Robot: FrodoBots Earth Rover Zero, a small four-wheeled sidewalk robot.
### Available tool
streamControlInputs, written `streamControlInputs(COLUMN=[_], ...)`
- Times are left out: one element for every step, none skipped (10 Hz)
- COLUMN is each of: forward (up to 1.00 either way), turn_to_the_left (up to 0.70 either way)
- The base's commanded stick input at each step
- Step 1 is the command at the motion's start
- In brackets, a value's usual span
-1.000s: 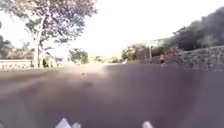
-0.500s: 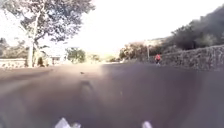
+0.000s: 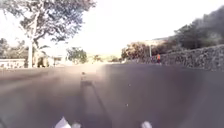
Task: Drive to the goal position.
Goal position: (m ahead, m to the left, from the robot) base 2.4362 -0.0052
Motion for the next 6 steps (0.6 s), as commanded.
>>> streamControlInputs(forward=[0.85,0.85,0.85,0.85,0.85,0.85], turn_to_the_left=[0.00,0.00,0.00,0.00,0.00,0.00])
